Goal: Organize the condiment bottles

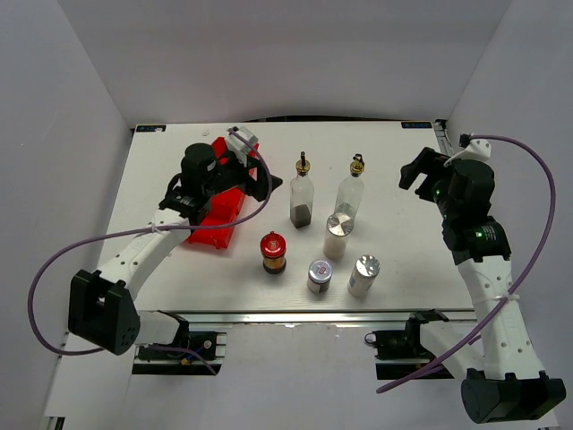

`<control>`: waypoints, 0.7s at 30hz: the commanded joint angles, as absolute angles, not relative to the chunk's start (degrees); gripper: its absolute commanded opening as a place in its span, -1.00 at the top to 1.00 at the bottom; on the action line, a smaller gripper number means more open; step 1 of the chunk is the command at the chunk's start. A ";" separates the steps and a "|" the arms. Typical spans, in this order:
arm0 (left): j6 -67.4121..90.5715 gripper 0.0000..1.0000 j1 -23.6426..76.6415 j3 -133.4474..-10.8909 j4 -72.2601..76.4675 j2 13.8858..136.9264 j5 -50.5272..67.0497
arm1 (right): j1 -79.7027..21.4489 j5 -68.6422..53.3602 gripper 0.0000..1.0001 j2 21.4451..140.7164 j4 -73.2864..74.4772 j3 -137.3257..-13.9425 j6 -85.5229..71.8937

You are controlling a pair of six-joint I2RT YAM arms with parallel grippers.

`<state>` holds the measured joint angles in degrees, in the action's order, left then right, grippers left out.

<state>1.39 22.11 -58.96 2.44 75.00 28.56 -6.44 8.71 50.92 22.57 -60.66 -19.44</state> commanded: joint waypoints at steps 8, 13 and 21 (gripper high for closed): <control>-4.22 -0.96 28.21 -66.26 6.24 81.99 31.11 | -6.42 3.08 -0.79 49.48 20.30 -59.77 -17.76; -4.31 -0.96 29.71 -69.08 7.20 86.30 30.42 | -6.42 2.46 -0.79 49.40 20.48 -60.12 -17.32; -5.36 -0.96 30.32 -74.79 6.86 93.69 30.94 | -6.42 1.32 -0.79 47.99 21.44 -60.03 -16.79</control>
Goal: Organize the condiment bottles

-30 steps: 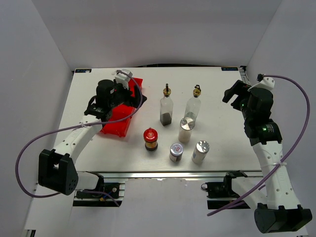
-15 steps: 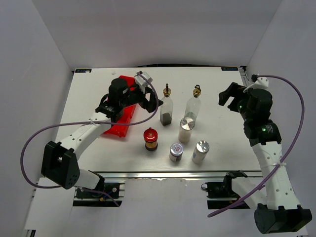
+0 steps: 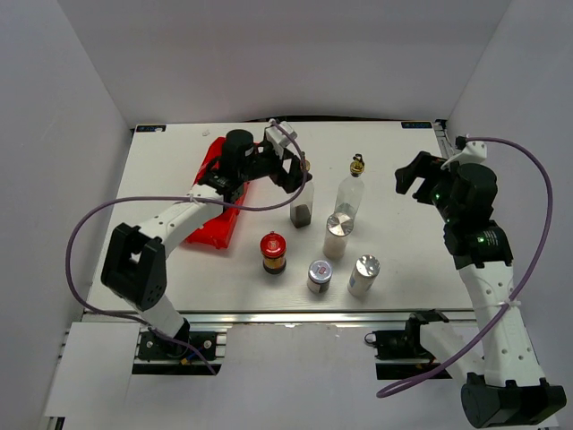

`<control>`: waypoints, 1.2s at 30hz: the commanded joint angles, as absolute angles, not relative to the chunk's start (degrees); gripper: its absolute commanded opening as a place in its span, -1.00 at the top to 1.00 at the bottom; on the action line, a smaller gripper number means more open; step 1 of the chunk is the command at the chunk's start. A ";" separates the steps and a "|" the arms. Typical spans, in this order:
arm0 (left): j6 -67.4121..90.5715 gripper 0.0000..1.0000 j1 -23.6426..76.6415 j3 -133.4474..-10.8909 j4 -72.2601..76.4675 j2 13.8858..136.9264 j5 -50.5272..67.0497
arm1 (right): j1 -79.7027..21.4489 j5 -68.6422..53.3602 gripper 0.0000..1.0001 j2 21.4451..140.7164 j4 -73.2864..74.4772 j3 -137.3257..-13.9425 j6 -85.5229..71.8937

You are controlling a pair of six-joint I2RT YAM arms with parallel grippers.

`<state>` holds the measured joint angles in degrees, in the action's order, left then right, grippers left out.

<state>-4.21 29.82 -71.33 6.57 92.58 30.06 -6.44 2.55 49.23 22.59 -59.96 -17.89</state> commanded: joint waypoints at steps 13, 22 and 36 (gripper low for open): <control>-12.82 -0.13 32.78 -75.41 2.82 93.08 31.03 | -6.42 4.13 -0.79 46.14 22.41 -59.33 -16.70; -10.47 0.98 33.05 -80.31 9.22 91.84 32.79 | -6.42 5.36 -0.79 46.49 23.38 -59.59 -16.70; 1.75 1.00 32.09 -95.52 16.61 98.78 -16.66 | -6.33 8.96 -0.79 45.88 23.03 -58.62 -17.22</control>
<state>-0.91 32.86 -90.17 9.52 98.83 1.28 -6.44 7.49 46.52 23.97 -59.07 -17.56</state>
